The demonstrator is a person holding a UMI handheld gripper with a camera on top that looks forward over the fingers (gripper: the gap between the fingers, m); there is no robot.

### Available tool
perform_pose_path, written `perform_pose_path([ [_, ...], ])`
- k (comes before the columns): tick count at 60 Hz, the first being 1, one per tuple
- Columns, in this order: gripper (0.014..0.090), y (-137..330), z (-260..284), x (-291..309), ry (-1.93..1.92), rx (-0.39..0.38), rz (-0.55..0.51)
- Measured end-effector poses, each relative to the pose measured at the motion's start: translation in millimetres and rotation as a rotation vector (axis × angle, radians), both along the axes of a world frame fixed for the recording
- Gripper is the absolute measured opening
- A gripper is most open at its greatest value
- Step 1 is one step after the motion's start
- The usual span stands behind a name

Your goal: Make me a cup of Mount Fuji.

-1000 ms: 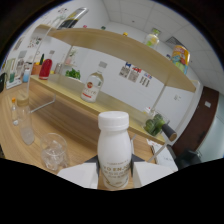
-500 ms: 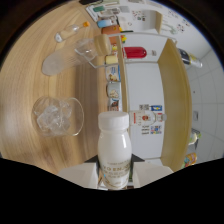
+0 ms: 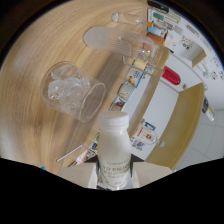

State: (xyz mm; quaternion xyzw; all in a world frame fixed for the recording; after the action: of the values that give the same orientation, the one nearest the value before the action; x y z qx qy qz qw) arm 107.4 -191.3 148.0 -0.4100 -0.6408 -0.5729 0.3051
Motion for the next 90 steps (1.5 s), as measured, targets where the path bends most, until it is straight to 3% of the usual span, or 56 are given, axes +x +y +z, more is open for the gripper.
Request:
perform_pose_path([
  [11, 0.0479, -8, 23, -3, 0.256, 0.01, -0.011],
  [33, 0.0481, -33, 101, -12, 1.477, 0.047, 0.033],
  [45, 0.0478, -22, 59, 11, 1.927, -0.004, -0.1],
  [65, 0.0481, 0, -52, 25, 2.022, -0.144, -0.333],
  [83, 0.0489, -2, -93, 31, 1.993, -0.197, -0.436],
  [90, 0.0497, -8, -93, 32, 2.001, -0.175, -0.44],
])
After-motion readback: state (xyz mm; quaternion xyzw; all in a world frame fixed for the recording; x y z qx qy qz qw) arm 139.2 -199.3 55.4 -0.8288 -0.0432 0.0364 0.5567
